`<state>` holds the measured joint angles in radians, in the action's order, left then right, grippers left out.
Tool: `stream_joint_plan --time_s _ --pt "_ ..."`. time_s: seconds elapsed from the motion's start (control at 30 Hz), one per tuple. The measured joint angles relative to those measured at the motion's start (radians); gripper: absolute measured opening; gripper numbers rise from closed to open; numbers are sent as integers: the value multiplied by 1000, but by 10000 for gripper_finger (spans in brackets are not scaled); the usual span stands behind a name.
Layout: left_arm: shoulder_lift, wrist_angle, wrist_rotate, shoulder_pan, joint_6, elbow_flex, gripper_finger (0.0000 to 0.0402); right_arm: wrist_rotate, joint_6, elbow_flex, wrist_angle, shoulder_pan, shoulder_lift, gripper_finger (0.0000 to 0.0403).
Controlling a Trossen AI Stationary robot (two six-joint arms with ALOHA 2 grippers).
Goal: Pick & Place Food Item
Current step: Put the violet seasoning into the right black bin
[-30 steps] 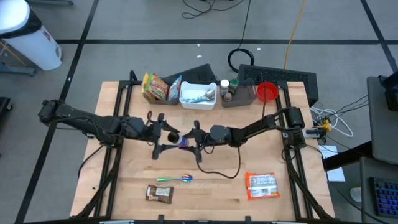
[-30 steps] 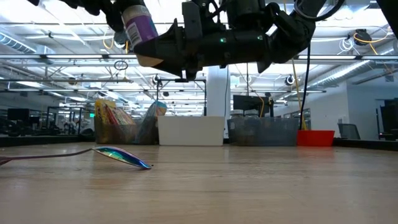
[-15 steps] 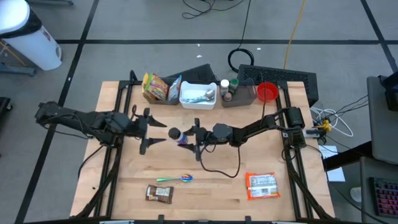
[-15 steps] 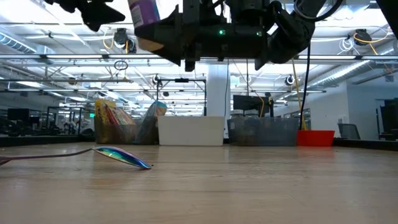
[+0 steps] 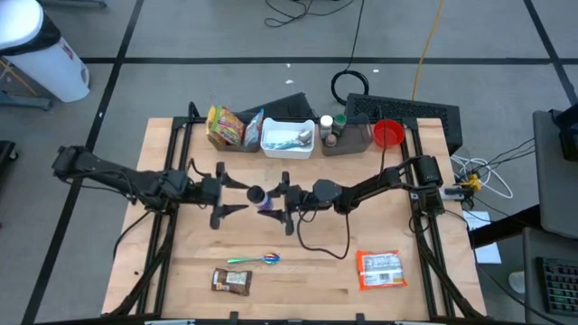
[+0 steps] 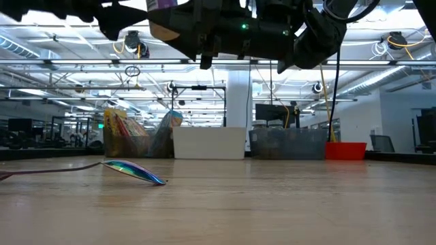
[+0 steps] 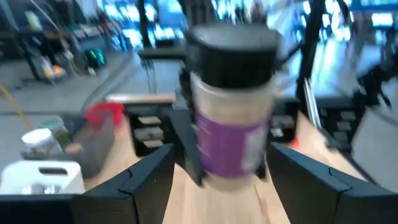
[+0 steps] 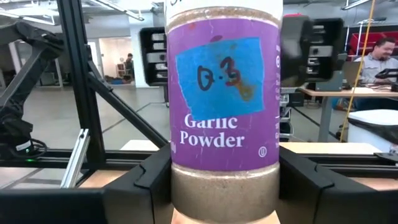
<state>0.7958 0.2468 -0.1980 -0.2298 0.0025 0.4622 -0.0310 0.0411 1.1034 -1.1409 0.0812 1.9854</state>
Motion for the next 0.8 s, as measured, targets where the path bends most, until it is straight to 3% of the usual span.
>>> stream_joint_plan --time_s 0.23,0.5,0.8 --pt "30 314 -11 32 -22 -142 256 0 0 0 -8 1 0 191" --pt "197 538 72 39 -35 -150 268 -9 3 0 -19 1 0 191" --pt "346 707 127 40 -56 -138 252 -26 7 1 -14 1 0 191"
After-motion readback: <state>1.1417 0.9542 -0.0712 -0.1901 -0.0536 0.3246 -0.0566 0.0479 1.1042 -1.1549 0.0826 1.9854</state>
